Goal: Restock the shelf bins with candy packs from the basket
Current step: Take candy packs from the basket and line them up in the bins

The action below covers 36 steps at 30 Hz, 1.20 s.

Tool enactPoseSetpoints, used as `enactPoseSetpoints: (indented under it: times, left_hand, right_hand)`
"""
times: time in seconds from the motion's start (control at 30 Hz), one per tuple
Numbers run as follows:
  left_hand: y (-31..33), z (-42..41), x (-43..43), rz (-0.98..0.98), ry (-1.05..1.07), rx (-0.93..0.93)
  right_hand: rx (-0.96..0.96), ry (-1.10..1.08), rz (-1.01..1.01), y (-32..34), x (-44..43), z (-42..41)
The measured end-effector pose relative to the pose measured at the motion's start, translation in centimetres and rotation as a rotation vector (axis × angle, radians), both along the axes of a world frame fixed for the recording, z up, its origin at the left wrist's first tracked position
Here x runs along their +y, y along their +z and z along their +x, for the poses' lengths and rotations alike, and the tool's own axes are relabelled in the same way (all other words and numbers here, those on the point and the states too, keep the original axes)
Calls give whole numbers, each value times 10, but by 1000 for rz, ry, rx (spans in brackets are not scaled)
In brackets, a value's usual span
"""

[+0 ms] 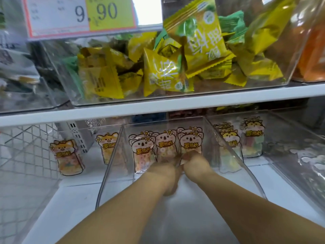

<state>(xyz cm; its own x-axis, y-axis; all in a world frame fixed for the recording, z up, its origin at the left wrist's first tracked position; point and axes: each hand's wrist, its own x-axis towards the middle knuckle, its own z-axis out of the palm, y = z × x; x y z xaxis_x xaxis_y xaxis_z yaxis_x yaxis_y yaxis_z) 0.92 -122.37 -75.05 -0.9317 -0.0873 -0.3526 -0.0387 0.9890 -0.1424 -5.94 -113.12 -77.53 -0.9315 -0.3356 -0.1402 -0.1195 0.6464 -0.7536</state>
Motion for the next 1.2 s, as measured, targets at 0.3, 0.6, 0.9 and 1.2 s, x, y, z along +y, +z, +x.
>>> enactPoseSetpoints:
  times: [0.3, 0.6, 0.9, 1.2]
  left_hand:
    - [-13, 11, -20, -200, 302, -213]
    - [-9, 13, -20, -127, 345, -155]
    - [41, 78, 8, 138, 304, 248]
    - [46, 207, 40, 563, 244, 845]
  right_hand:
    - [76, 58, 102, -7, -3, -5]
    - [52, 125, 108, 6, 5, 5]
    - [102, 261, -37, 45, 41, 59]
    - [547, 458, -299, 62, 116, 172]
